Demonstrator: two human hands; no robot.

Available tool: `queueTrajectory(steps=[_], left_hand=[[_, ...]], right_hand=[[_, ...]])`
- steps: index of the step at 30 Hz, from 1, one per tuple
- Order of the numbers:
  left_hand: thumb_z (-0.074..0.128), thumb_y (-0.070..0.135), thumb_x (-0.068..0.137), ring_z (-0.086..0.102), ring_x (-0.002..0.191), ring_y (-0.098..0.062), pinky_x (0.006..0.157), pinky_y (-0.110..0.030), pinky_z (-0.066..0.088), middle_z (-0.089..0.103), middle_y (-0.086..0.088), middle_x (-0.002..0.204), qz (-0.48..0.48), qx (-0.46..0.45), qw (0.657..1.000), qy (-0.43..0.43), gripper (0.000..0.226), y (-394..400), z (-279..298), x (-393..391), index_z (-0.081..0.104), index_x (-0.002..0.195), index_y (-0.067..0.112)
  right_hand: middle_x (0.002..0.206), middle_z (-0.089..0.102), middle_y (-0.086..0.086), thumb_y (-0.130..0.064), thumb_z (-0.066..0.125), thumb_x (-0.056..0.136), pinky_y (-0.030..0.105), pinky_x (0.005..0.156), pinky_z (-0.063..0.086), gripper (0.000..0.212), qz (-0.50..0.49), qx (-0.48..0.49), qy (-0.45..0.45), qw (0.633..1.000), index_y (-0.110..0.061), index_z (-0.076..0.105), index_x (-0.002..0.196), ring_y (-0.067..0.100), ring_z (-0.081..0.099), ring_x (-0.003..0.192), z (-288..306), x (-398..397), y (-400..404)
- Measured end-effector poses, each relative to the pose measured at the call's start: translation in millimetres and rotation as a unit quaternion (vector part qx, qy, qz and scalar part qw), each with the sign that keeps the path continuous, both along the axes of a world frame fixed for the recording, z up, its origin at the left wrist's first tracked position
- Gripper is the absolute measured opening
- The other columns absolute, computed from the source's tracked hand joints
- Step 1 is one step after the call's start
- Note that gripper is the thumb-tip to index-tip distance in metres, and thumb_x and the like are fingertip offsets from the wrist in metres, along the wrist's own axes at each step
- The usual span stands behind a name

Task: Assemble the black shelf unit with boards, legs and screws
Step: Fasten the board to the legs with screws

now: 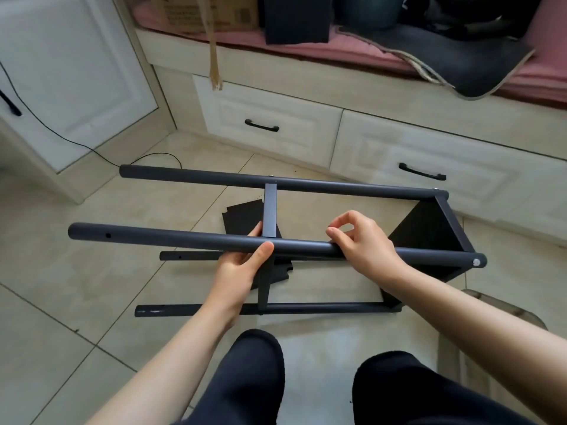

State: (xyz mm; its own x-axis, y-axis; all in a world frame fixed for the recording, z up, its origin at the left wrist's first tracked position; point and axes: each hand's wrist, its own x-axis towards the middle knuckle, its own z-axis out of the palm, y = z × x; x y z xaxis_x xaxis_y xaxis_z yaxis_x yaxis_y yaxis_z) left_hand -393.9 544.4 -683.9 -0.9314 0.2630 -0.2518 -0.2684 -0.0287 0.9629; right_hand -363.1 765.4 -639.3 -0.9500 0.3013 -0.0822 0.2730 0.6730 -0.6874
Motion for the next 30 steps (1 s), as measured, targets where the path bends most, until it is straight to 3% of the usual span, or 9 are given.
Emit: queueTrajectory(steps=[3,10,13,18,20,22,25,28,30], left_hand=[[0.077,0.062,0.061,0.065,0.114,-0.001,0.099,-0.026,0.048,0.071,0.023,0.116,-0.020,-0.010,1.000,-0.021,0.046,-3.2,2.4,0.2,0.066,0.105,0.063],[0.078,0.063,0.056,0.067,0.103,0.006,0.084,-0.017,0.055,0.073,0.024,0.108,-0.002,-0.020,0.997,-0.068,0.063,-21.8,-4.5,15.7,0.061,0.113,0.043],[0.077,0.063,0.054,0.069,0.101,0.002,0.093,-0.027,0.055,0.075,0.022,0.103,0.012,-0.042,0.995,-0.090,0.069,-29.3,-6.1,21.9,0.065,0.115,0.033],[0.074,0.067,0.064,0.069,0.102,-0.008,0.094,-0.039,0.058,0.076,0.009,0.103,-0.010,-0.161,0.981,-0.110,0.055,-34.0,5.5,27.7,0.069,0.102,0.028],[0.072,0.066,0.075,0.075,0.081,-0.012,0.084,-0.040,0.062,0.078,0.002,0.087,-0.016,-0.264,0.959,-0.098,0.049,-36.5,15.3,23.9,0.072,0.090,0.020],[0.065,0.076,0.076,0.074,0.065,-0.015,0.075,-0.038,0.063,0.074,0.002,0.063,-0.035,-0.412,0.909,-0.055,0.064,-37.5,29.1,20.2,0.074,0.078,0.013],[0.044,0.096,0.069,0.063,0.063,-0.017,0.055,-0.027,0.047,0.066,0.007,0.058,-0.047,-0.653,0.752,0.081,0.080,-34.9,51.1,18.1,0.065,0.069,0.018],[0.036,0.100,0.064,0.046,0.060,-0.019,0.046,-0.026,0.020,0.042,0.006,0.057,-0.064,-0.754,0.615,0.224,0.079,-32.2,67.4,13.9,0.042,0.063,0.021],[0.042,0.096,0.067,0.051,0.068,-0.021,0.051,-0.028,0.028,0.042,0.006,0.066,-0.084,-0.746,0.568,0.338,0.076,-34.7,70.5,5.2,0.044,0.071,0.020]], right_hand=[[0.076,0.070,-0.004,-0.039,0.057,0.097,0.043,0.080,0.054,0.011,0.005,0.001,-0.005,1.000,-0.029,0.057,0.099,0.014,0.066,0.079,0.3,2.0,-1.8],[0.073,0.068,-0.008,-0.042,0.056,0.097,0.035,0.072,0.052,0.012,0.024,0.024,-0.023,0.999,-0.030,0.055,0.100,0.008,0.064,0.073,-3.9,17.6,-14.6],[0.075,0.068,-0.009,-0.043,0.054,0.097,0.036,0.075,0.051,0.013,0.034,0.027,-0.031,0.999,-0.031,0.055,0.100,0.009,0.064,0.078,-5.7,24.8,-20.8],[0.075,0.067,-0.011,-0.044,0.053,0.098,0.037,0.078,0.050,0.011,0.034,0.028,-0.033,0.998,-0.032,0.054,0.098,0.010,0.064,0.080,-5.3,30.7,-24.7],[0.075,0.067,-0.010,-0.043,0.053,0.098,0.040,0.080,0.052,0.011,0.035,0.023,-0.035,0.999,-0.032,0.054,0.099,0.010,0.064,0.079,-4.0,31.0,-25.5],[0.076,0.068,-0.010,-0.043,0.053,0.098,0.041,0.082,0.052,0.012,0.037,0.022,-0.039,0.998,-0.031,0.054,0.100,0.011,0.064,0.081,-3.3,31.3,-26.3],[0.075,0.067,-0.011,-0.043,0.053,0.098,0.037,0.079,0.050,0.013,0.037,0.022,-0.043,0.998,-0.030,0.055,0.100,0.012,0.064,0.081,-3.5,32.5,-26.6],[0.078,0.068,-0.013,-0.044,0.053,0.098,0.035,0.076,0.047,0.013,0.039,0.022,-0.048,0.998,-0.031,0.055,0.099,0.012,0.064,0.084,-3.5,32.7,-25.6],[0.080,0.067,-0.015,-0.044,0.053,0.098,0.035,0.078,0.047,0.014,0.042,0.022,-0.051,0.998,-0.030,0.055,0.100,0.011,0.065,0.087,-4.0,32.3,-24.7]])
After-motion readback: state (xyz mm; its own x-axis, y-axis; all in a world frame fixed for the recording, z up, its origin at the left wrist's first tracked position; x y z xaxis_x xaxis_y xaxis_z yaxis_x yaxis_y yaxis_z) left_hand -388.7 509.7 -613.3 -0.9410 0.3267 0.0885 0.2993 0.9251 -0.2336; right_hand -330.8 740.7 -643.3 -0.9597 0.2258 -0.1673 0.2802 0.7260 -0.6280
